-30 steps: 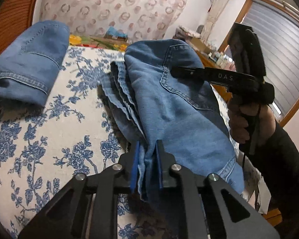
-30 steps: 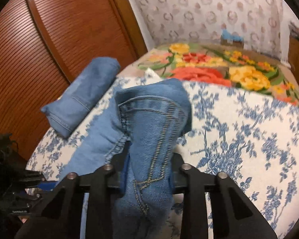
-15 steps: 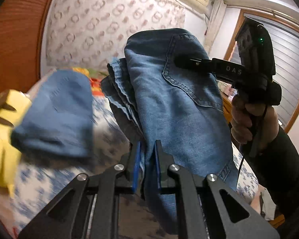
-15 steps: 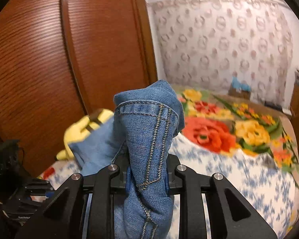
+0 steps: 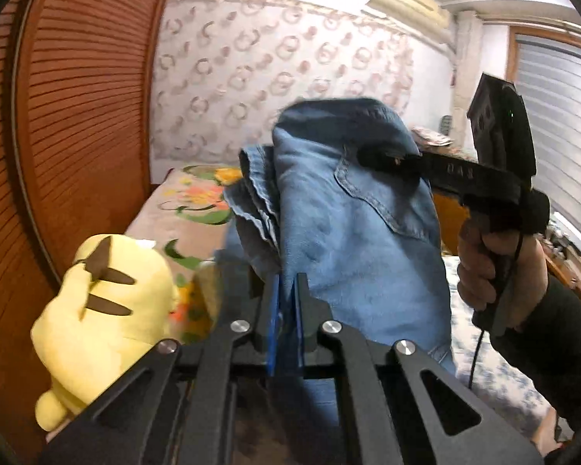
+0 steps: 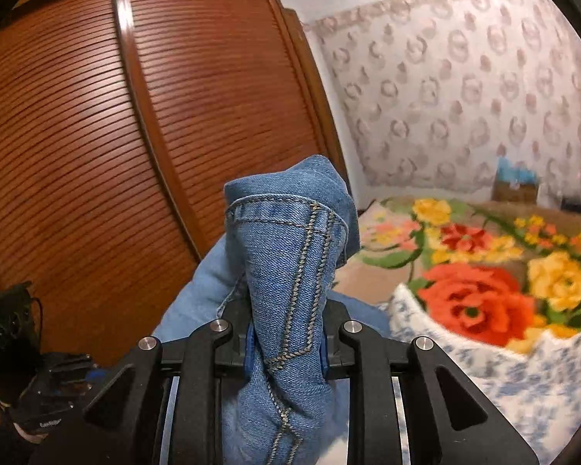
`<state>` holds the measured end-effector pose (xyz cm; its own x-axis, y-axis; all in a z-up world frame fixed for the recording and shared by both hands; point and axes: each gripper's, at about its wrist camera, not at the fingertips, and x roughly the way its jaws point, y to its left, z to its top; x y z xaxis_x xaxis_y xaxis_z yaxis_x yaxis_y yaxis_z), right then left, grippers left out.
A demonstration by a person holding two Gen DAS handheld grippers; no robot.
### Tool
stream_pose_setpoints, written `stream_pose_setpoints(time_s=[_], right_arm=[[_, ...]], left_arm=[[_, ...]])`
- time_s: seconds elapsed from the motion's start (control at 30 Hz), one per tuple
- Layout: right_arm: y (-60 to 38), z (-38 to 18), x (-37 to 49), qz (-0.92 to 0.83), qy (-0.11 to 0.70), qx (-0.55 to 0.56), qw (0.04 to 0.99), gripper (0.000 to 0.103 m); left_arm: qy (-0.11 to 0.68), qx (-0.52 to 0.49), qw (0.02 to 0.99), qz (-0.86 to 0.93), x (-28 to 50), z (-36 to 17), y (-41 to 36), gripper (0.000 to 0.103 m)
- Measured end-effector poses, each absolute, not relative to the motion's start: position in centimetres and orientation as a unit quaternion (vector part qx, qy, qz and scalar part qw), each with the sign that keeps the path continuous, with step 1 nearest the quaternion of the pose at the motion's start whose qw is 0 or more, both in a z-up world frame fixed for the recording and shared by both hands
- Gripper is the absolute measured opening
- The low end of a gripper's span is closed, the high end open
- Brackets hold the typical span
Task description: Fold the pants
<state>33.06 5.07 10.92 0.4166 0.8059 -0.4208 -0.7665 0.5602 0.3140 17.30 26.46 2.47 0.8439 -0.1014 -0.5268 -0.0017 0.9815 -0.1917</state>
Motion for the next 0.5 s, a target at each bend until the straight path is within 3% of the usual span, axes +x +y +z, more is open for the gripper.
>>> stream_pose_setpoints(time_s=[0.2,0.3,0.37,0.5], right_arm=[[9.6,4.4,37.2,0.437,0.325,0.006,0.839,0.024],[10.2,2.8,37.7,0.428,0.325,-0.034,0.843,0.036],[10.1,2.7,37.7,0.422,0.325,-0.063,0.844,0.051],[9.0,4.3,37.5,0.417,0.312,-0.094,0.848,0.057]], left_arm=[[0.330,-0.098,0.939,-0.019,21.4,-2.6,28.2,0.003],[0.335,-0.092,0.938,-0.014,21.7,-3.5,28.1,0.003],[0.336,-0.092,0.937,-0.015,21.7,-3.8,28.0,0.003],[0.331,-0.081,0.940,-0.013,21.0,-3.3,27.4,0.003]])
